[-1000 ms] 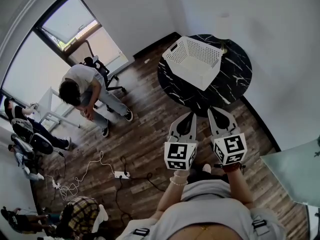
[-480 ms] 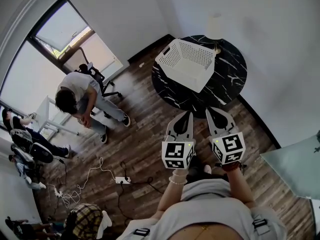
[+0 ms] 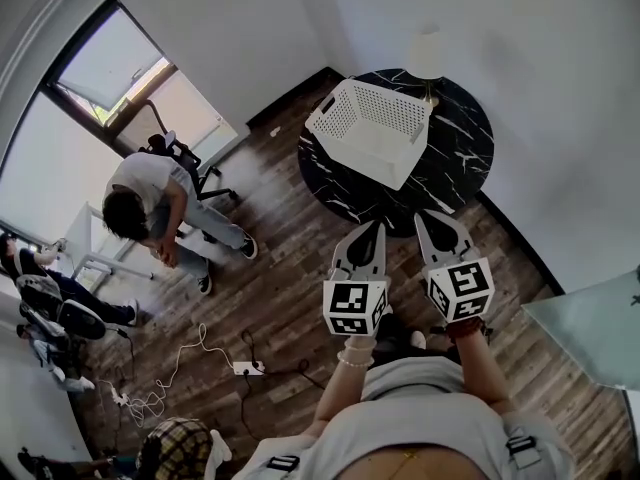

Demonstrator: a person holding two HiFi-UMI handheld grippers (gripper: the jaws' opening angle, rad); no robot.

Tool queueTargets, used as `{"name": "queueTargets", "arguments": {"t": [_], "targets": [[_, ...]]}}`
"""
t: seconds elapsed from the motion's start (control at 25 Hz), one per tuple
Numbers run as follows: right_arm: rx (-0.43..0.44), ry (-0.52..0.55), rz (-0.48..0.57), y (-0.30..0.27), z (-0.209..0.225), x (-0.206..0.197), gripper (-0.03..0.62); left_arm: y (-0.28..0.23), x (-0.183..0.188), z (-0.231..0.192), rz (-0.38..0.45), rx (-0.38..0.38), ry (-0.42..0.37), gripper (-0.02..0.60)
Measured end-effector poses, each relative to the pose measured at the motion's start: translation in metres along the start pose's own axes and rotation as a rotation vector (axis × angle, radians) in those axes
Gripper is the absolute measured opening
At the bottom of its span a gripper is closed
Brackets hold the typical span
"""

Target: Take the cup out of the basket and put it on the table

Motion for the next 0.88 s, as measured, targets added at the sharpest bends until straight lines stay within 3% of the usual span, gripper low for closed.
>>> {"name": "queueTargets", "arguments": {"t": [0.88], "targets": [[-0.13,0.001,0.007,-0.119,-0.004,0.003,0.011,-0.087,0.001,-0.109,-0.005,-0.162,-0.023,0.006]]}}
Point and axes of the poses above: the fingertips, and each gripper's own axes: y backward along the fingers, z to its right, x out of its top, the point moved 8 cm from there along y, backward along the fingers, and after that the axes turned 3 degrees about -y, right-handed, at the moved point
